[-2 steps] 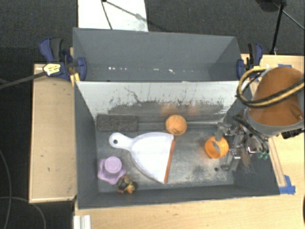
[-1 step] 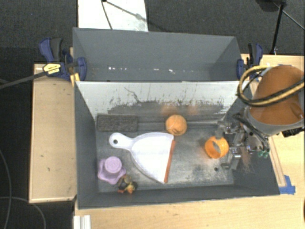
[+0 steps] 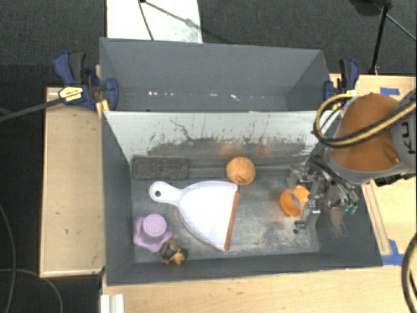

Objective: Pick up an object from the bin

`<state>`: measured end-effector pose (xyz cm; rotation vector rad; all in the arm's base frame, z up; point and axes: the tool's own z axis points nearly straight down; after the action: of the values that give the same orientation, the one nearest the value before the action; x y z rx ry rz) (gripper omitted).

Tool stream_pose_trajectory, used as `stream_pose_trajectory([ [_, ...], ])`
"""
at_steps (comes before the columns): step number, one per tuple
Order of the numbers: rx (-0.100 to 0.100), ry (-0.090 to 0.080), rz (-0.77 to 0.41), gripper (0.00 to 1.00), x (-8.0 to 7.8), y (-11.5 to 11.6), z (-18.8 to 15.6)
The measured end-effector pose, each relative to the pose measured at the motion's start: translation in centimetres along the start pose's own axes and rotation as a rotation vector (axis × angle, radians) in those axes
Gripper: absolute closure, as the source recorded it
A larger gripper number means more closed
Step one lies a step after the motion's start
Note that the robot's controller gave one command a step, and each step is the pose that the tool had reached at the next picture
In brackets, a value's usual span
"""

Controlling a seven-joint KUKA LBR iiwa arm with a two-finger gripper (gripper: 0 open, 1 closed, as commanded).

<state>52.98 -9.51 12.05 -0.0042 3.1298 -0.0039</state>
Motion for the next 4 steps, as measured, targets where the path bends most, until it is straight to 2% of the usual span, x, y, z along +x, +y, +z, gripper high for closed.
stream_pose_trajectory([
  [1,-0.003,0.012,0.081,0.0,-0.7,0.1,3.1],
  [2,0.0,0.004,0.008,1.0,-2.5,-2.4,4.8],
  [3,0.0,0.004,0.007,1.0,-2.5,-2.4,4.8],
  [4,-0.004,0.017,0.005,1.0,-2.3,-2.5,0.9],
])
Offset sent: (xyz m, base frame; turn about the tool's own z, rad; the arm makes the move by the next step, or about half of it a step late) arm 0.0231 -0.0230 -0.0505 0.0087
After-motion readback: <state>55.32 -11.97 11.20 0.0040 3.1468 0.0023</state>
